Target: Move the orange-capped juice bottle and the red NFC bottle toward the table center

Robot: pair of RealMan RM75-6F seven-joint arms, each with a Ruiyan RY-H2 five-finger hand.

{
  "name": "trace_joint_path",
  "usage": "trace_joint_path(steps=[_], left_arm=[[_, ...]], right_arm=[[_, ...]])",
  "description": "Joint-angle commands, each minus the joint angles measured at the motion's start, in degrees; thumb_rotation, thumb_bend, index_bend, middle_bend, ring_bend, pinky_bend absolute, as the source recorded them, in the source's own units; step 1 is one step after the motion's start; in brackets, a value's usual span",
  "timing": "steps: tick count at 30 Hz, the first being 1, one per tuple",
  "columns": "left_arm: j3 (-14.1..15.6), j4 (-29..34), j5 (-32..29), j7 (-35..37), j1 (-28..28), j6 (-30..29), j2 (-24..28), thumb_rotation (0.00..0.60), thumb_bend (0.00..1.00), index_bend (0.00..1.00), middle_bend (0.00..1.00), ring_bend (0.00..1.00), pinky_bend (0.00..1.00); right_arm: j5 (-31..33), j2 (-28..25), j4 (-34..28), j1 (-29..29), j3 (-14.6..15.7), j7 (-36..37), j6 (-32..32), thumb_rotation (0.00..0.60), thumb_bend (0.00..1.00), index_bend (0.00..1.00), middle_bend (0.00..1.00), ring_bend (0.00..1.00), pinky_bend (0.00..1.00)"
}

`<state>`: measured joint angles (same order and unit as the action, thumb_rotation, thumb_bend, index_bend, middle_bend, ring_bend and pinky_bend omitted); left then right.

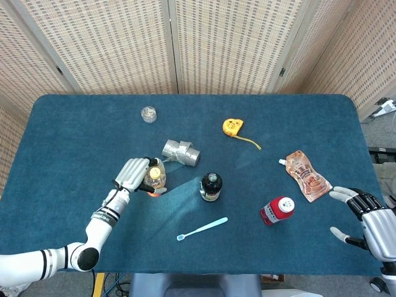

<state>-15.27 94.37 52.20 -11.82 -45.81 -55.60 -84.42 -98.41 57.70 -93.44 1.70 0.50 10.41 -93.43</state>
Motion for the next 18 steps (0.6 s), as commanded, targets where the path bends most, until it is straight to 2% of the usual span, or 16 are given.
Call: trace_joint_path(steps=[1,5,8,13,18], left_arm=[[-0.13,0.04,-0.19,0.41,-0.01,0.21,0.15,0.600,0.06,0.27,0.32,0.30,0.38],[-0.46,0.59,-0.71,1.26,0.18,0.42,0.80,0.600,0.06,0.09,0.23,0.29,0.38],[-0.59,1.59,-1.23,1.47,0.51,0.21,1.73,0.600,0.06,0.01,0.16,0.28,0.38],[0.33,5.31,-0.57,2.92,1.90,1.49,5.89,0.600,0.06,0.00,0.09,0.25,0.38],[1.29,7.92,1.81,4.79,4.07,0.52,9.39,0.600,0.06,0.00,0.08,0.23,0.38]], right_arm=[[0.04,0.02,-0.01,0.06,-0.01,-0.06,0.12,0.600,0.03,0.30,0.25,0.20,0.29],[0.11,0.08,-0.01,0.12,-0.01,-0.19,0.31,0.600,0.03,0.30,0.25,0.20,0.29],[0.13,0.12,-0.02,0.15,0.00,-0.25,0.39,0.600,0.03,0.30,0.25,0.20,0.29],[0.20,0.19,0.01,0.22,-0.02,-0.39,0.57,0.600,0.03,0.30,0.25,0.20,0.29],[0.24,0.39,-0.05,0.28,-0.02,-0.96,0.77,0.600,0.03,0.30,0.25,0.20,0.29]])
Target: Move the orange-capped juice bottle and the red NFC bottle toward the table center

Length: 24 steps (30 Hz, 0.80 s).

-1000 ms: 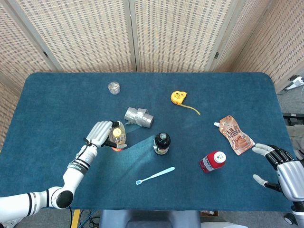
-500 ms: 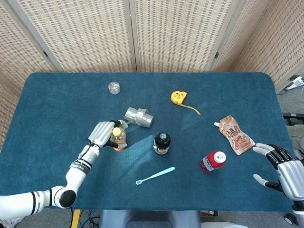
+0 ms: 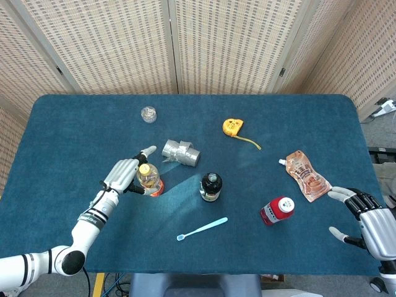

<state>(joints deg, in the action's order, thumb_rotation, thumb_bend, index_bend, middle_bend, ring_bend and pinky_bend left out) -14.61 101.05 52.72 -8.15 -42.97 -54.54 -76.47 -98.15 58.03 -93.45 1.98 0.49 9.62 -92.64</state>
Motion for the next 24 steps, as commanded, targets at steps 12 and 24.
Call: trace_joint_path(steps=[12,24], left_arm=[[6.73,3.86,13.84,5.30,9.82,-8.19,7.01,0.600,0.06,0.00,0.07,0.23,0.38],[16.39,1.95,26.23,3.81,21.82,-20.43,12.24,0.600,0.06,0.00,0.07,0.23,0.38]], right_arm=[[0.30,0.99,0.52,0.09,-0.47,-0.62,-0.24,0.600,0.03,0.30,0.25,0.20,0.29],[0.85,5.25,3.91,2.29,-0.98,-1.28,3.06,0.600,0.03,0.30,0.25,0.20,0.29]])
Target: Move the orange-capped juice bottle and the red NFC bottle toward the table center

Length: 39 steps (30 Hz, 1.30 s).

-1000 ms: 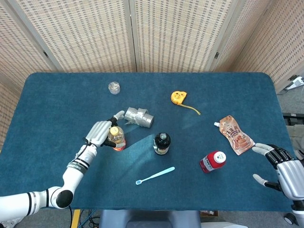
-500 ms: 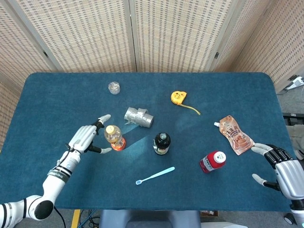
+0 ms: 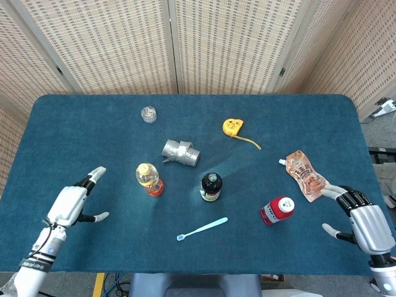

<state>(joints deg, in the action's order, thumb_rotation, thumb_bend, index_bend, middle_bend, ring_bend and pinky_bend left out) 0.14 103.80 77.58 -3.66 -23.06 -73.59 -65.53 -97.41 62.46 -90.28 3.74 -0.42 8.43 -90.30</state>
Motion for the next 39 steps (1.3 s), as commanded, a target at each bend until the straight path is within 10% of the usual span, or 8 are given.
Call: trace_joint_path(steps=[1,39], left_arm=[[2.26,-0.93,1.65,-0.91,2.51,-1.53,1.73,0.600,0.06,0.00,0.07,0.23,0.38],[3.16,-5.01,8.41,5.71,11.93,-6.34,3.84,0.600,0.06,0.04,0.07,0.23,0.38]], right_arm=[[0.07,1.28,1.18,0.78,-0.14,-0.01,0.97,0.600,0.03,0.30,0.25,0.20,0.29],[-0.31,17.01,19.79,10.61,2.21,26.12,9.99,0.600,0.00,0.27,0.18,0.17,0.29]])
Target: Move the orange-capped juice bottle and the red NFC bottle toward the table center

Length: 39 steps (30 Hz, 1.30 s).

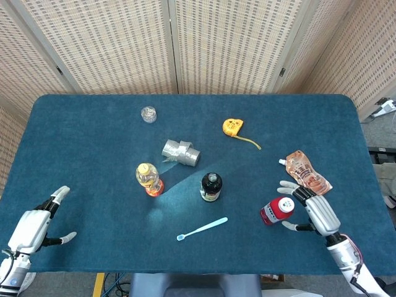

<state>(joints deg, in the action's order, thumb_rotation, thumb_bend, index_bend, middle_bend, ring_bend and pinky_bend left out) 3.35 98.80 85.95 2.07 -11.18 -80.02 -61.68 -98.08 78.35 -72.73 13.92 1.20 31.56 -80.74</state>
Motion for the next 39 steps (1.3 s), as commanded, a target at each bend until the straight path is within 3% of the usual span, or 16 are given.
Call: trace_joint_path(steps=[1,8,16,24,39], left_arm=[[-0.10,-0.01,0.08,-0.04,0.08,0.15,-0.02,0.600,0.06,0.04,0.07,0.23,0.38],[-0.37,0.07,0.45,-0.22,0.39,0.50,-0.05,0.600,0.06,0.04,0.07,0.23,0.38],[-0.65,0.21,0.76,0.13,0.73,0.77,0.14,0.600,0.06,0.04,0.07,0.23,0.38],[-0.89,0.20,0.89,0.36,1.03,0.99,0.24,0.600,0.06,0.04,0.07,0.23,0.38],[-1.32,0.16,0.88,0.64,1.37,1.55,0.27,0.600,0.06,0.04,0.07,0.23,0.38]], right_arm=[[0.46,1.44,2.87,0.52,0.68,3.84,0.52,0.600,0.00,0.27,0.18,0.17,0.29],[0.74,4.10,7.12,1.57,1.41,10.62,1.57,0.600,0.00,0.27,0.22,0.17,0.29],[0.55,6.69,10.15,2.89,1.97,14.45,2.26,0.600,0.00,0.27,0.31,0.25,0.31],[1.22,8.54,11.84,3.24,1.55,14.62,1.52,0.600,0.00,0.44,0.51,0.44,0.43],[2.23,8.18,9.77,5.70,-1.29,10.79,0.31,0.600,0.00,0.47,0.54,0.48,0.47]])
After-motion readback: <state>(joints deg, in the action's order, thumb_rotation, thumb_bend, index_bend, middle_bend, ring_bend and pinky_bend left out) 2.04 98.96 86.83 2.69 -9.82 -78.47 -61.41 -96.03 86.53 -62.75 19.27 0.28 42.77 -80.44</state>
